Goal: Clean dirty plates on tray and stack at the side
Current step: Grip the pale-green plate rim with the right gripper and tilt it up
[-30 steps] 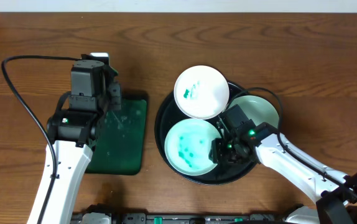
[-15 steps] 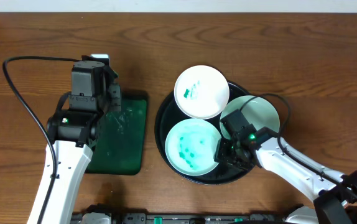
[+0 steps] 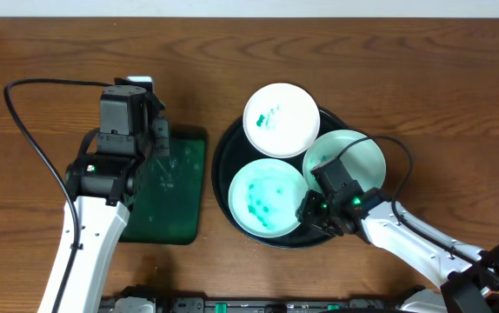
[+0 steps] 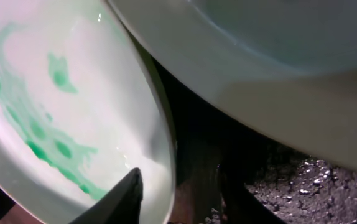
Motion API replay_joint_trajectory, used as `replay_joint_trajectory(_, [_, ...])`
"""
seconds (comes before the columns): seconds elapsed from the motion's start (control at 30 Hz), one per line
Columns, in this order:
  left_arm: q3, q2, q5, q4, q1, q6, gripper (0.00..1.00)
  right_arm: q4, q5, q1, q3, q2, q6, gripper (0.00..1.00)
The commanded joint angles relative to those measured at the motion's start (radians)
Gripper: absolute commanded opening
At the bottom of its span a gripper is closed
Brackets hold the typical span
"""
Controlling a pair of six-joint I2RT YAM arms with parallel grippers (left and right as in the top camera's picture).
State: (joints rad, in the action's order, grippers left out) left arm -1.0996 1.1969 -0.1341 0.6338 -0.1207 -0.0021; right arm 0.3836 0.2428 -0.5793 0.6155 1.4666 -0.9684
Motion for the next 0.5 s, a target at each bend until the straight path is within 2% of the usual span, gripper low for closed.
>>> replay_joint_trajectory(0.0, [0.006,0.000,-0.013,0.006,-0.002,0.009,0.07,-0.013,-0.036,-0.005,-0.020,0.033,-0.003,0.33])
replay_joint_trajectory(0.1, [0.006,0.000,-0.013,0.010,-0.002,0.009,0.07,-0.019,-0.041,-0.005,-0.020,0.032,-0.003,0.41])
replay_joint_trajectory(0.17, [0.006,0.000,-0.013,0.010,-0.002,0.009,0.07,-0.037,-0.045,-0.005,-0.020,0.032,-0.003,0.41])
replay_joint_trajectory(0.3, [0.006,0.000,-0.013,0.012,-0.002,0.009,0.07,-0.078,-0.044,-0.005,-0.020,0.032,-0.004,0.39])
replay_joint_trajectory(0.47, [0.006,0.000,-0.013,0.014,-0.002,0.009,0.07,-0.092,-0.058,-0.004,-0.020,0.032,-0.024,0.31])
